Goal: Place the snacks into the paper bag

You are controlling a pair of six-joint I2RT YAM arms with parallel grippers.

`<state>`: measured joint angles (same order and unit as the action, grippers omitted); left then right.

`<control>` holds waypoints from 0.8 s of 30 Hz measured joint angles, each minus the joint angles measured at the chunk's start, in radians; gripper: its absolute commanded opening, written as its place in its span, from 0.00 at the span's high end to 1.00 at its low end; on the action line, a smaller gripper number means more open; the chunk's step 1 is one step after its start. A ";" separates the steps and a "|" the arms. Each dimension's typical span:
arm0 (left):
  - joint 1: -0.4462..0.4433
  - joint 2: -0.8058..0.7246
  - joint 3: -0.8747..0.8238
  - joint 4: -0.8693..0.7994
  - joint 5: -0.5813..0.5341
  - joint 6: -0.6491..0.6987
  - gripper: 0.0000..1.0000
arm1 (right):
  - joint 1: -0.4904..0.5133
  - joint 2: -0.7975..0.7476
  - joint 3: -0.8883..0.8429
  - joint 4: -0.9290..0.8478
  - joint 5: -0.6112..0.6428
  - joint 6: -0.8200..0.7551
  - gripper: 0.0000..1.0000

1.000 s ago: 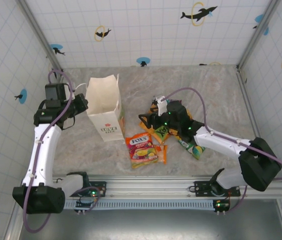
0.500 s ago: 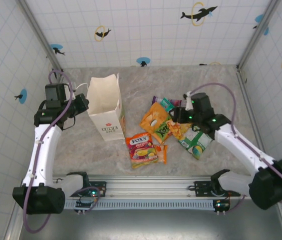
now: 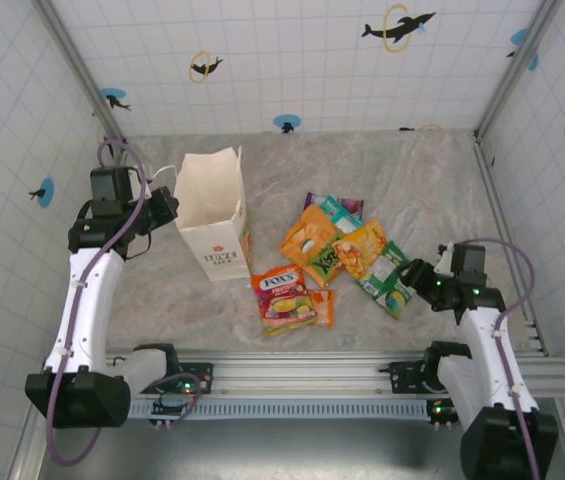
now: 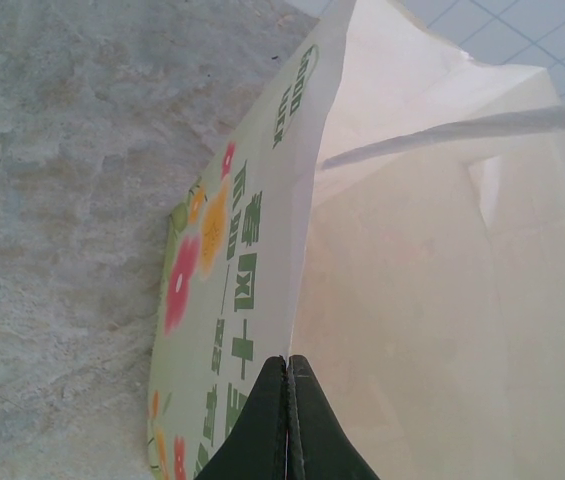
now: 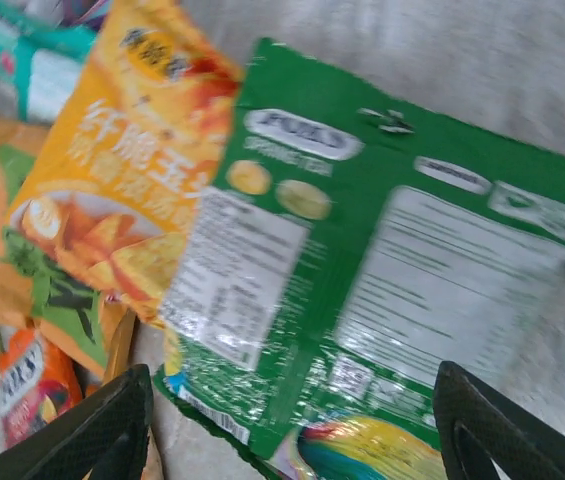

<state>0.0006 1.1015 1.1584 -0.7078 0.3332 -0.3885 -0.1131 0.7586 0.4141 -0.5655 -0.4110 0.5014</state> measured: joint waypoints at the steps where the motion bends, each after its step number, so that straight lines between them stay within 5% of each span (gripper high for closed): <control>1: -0.001 0.000 0.000 0.000 0.000 0.000 1.00 | -0.020 -0.005 -0.019 0.003 -0.014 0.006 0.31; 12: -0.002 0.000 0.000 0.010 0.020 0.000 1.00 | -0.060 -0.011 -0.160 0.117 -0.038 0.060 0.39; 24: -0.002 0.000 0.000 0.041 0.029 0.000 1.00 | -0.130 -0.008 -0.323 0.481 -0.135 0.186 0.48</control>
<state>-0.0013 1.1015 1.1584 -0.6670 0.3618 -0.3889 -0.2436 0.7509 0.0906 -0.0845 -0.5465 0.6876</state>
